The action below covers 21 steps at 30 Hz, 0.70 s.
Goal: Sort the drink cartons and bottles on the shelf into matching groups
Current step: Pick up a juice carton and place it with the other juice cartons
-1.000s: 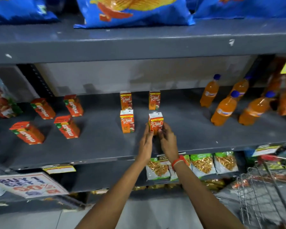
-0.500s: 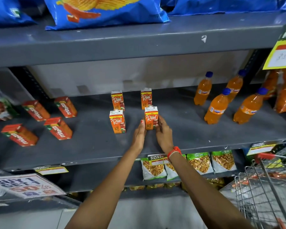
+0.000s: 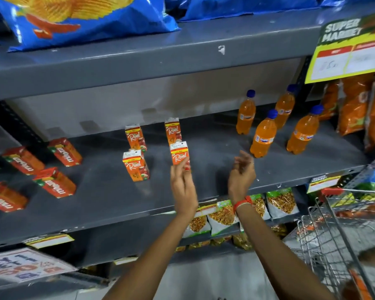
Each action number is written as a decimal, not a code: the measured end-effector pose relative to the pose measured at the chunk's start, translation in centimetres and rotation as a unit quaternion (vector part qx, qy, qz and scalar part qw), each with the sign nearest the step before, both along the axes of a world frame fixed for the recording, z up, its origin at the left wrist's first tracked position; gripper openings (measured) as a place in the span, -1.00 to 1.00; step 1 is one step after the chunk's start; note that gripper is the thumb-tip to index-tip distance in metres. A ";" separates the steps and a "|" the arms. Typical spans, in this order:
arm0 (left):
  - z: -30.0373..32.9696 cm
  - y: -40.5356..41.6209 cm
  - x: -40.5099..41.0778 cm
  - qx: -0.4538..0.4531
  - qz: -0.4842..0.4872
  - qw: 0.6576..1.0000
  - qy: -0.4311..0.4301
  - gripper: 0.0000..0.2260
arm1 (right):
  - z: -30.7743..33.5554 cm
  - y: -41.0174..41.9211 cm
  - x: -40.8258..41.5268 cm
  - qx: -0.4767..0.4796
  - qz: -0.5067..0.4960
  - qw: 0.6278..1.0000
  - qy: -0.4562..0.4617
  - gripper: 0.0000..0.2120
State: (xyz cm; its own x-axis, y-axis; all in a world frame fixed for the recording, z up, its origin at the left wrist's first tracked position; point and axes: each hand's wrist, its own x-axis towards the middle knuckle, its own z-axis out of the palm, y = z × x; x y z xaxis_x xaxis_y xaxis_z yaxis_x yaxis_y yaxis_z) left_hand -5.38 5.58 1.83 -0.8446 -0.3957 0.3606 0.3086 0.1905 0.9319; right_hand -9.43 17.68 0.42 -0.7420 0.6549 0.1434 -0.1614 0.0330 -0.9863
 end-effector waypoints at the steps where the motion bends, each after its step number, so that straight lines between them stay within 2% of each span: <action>1: 0.2 1.4 -0.3 -0.005 -0.036 0.999 0.006 -0.76 | 0.1 1.5 -0.3 -0.004 -0.033 0.999 0.004 -0.57; 3: 0.7 4.4 -1.6 0.008 -0.103 0.995 -0.004 -0.76 | 0.4 4.6 -1.1 0.002 -0.057 0.998 0.010 -0.61; 6: 0.9 8.7 -4.8 0.058 -0.207 0.973 -0.080 -0.73 | 0.6 8.5 -2.5 0.026 -0.024 0.999 -0.022 -0.49; 9: 1.3 12.1 -8.1 0.088 -0.273 0.943 -0.169 -0.64 | 0.4 11.0 -3.3 0.061 0.078 0.993 -0.060 -0.36; 13: 1.6 15.2 -10.6 0.126 -0.324 0.902 -0.257 -0.52 | 0.3 12.6 -3.9 0.090 0.182 0.975 -0.085 -0.33; 16: 1.2 16.3 -10.3 0.166 -0.336 0.891 -0.257 -0.51 | 0.7 13.1 -4.0 0.074 0.208 0.972 -0.085 -0.34; 21: 0.6 16.2 -9.2 0.191 -0.300 0.907 -0.227 -0.54 | 0.5 13.3 -3.5 0.057 0.247 0.963 -0.090 -0.30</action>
State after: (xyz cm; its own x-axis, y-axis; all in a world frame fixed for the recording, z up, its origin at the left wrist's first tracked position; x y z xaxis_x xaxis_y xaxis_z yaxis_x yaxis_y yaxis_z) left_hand -14.59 21.82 2.41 -0.9762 0.1613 -0.1447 -0.1821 -0.2487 0.9513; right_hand -12.89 31.02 0.92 -0.9785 0.2032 0.0341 -0.0128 0.1054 -0.9943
